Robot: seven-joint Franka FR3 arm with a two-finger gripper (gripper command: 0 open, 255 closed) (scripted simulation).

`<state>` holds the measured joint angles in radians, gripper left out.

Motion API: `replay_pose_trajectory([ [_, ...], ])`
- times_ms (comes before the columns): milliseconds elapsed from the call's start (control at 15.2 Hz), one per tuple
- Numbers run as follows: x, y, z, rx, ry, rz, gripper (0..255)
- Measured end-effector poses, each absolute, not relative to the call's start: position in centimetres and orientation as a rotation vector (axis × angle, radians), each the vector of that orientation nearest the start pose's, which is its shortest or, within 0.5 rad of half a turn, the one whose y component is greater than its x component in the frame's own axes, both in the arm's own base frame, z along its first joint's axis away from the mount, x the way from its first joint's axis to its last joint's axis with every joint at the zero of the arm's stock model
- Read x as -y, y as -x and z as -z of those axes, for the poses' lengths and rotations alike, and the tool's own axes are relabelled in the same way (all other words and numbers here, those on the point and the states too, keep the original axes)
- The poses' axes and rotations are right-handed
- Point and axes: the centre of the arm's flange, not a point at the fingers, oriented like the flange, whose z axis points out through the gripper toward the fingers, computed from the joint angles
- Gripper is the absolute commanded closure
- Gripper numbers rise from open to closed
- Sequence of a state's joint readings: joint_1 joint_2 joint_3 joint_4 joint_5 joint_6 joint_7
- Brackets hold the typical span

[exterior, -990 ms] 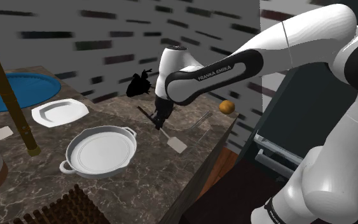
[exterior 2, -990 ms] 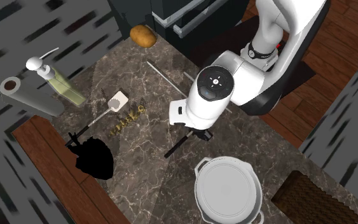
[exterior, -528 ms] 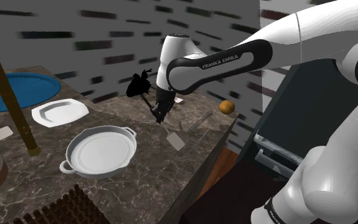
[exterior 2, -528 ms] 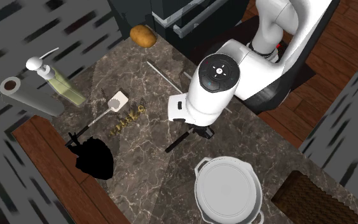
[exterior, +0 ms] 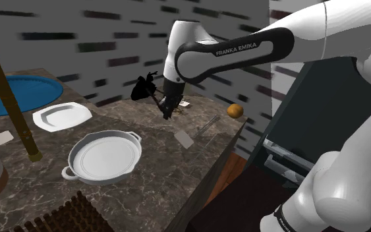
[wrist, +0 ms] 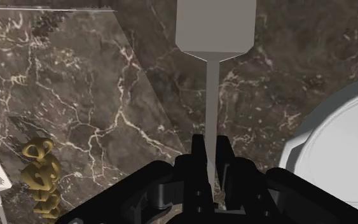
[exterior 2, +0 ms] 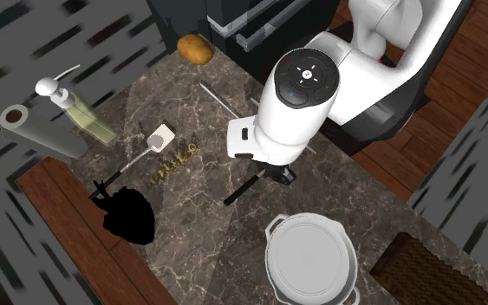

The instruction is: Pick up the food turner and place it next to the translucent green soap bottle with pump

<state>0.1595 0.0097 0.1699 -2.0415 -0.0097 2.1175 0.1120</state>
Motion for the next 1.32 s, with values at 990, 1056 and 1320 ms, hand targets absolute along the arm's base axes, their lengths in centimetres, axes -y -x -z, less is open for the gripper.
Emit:
replay_pose_trajectory([
  [990,-18.1,-52.9,-52.2,0.347,3.113,0.104,255],
  [1056,-18.1,-53.0,-52.8,0.347,3.113,0.104,255],
  [1320,-18.2,-52.9,-54.9,0.347,3.113,0.104,255],
])
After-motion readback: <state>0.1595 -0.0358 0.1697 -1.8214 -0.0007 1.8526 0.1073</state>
